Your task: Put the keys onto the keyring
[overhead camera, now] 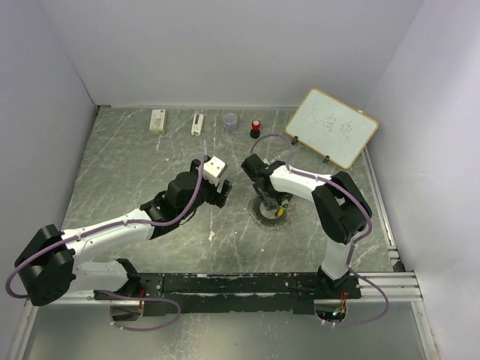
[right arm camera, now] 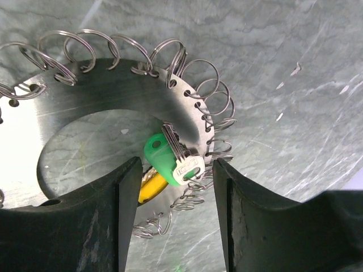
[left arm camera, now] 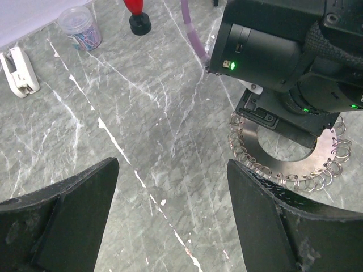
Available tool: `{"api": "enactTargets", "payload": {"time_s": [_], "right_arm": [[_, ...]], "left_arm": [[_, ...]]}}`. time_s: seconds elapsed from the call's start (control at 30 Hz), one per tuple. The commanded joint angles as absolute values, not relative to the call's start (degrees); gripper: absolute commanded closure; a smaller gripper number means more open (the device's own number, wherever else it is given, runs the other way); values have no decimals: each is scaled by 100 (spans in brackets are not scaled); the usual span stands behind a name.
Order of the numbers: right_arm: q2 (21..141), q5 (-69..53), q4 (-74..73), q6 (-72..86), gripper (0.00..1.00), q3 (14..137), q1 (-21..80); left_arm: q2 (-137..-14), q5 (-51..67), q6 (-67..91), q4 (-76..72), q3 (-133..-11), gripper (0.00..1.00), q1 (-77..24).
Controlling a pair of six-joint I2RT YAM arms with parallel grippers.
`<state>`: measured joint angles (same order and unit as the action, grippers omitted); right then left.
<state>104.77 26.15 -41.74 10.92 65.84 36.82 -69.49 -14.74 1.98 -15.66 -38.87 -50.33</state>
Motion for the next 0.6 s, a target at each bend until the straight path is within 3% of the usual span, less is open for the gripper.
{"api": "enactTargets", "payload": {"time_s": [0.0, 0.33, 0.57], "right_arm": [[10625, 2564, -4325, 1214, 47, 6473, 3689], [11041, 2622, -4194, 1207, 50, 6502, 3633], [11060, 2410, -3906, 1174, 66, 6495, 3421]], "left_arm": [[-6819, -1359, 256, -1736, -3875, 12, -4988], [-6786, -1395, 247, -1714, -3863, 12, -4988], [-6761, -1430, 237, -1731, -3824, 12, -4975]]}}
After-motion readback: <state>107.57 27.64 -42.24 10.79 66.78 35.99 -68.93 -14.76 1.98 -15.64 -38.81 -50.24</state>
